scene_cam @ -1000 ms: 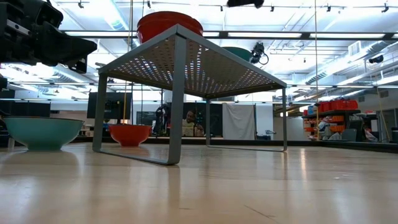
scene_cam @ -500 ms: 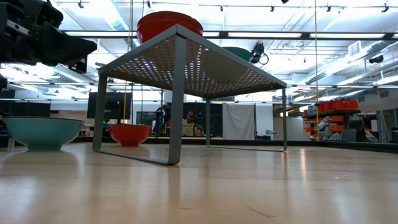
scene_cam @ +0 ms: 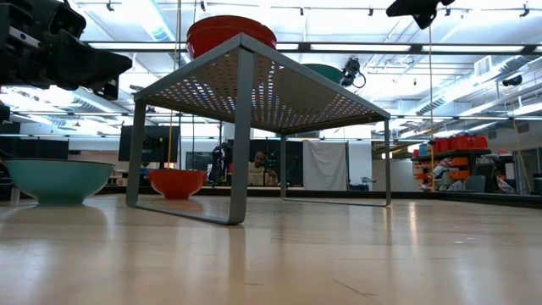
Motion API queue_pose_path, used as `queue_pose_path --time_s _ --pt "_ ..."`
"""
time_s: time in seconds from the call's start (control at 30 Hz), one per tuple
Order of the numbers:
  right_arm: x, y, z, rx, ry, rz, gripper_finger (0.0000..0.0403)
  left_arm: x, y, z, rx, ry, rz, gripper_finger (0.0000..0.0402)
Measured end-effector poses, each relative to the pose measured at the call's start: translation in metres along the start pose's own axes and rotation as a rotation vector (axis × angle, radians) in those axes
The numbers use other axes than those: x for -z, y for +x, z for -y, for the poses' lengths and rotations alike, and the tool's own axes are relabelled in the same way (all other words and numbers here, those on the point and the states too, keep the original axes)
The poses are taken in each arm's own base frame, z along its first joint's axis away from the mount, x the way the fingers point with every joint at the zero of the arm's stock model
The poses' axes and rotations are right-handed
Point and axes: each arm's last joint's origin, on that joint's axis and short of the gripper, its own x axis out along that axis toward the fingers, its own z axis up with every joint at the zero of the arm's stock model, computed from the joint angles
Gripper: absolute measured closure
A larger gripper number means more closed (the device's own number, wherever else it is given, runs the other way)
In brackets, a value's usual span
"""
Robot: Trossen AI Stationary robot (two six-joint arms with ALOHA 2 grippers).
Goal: Pick & Place Mini bowls
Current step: Stack the bottom blue patterned bowl on top of the blue patterned bowl on the shelf
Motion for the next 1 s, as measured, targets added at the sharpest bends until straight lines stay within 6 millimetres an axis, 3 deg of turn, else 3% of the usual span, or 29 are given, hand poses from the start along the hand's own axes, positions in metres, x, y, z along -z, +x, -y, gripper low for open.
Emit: queue_pose_path --time_s 0.2,0.5,0.83,1.0 --pt "0.015 -0.01 -0.002 -0.101 0.006 0.101 0.0403 0.0 0.0 0.0 0.0 0.0 0.0 0.0372" --pt "0.031 -0.029 -0.001 -0.104 0.049 0.194 0.0403 0.0 0.0 0.0 0.0 0.0 0.0 0.0372" --pt "0.044 -0.059 0.0 -0.106 0.076 0.201 0.0403 0.0 0.0 0.0 0.0 0.0 0.001 0.0372" --pt "0.038 -0.075 0.002 -0.071 0.064 0.166 0.0403 0.0 0.0 0.0 0.0 0.0 0.0 0.0372"
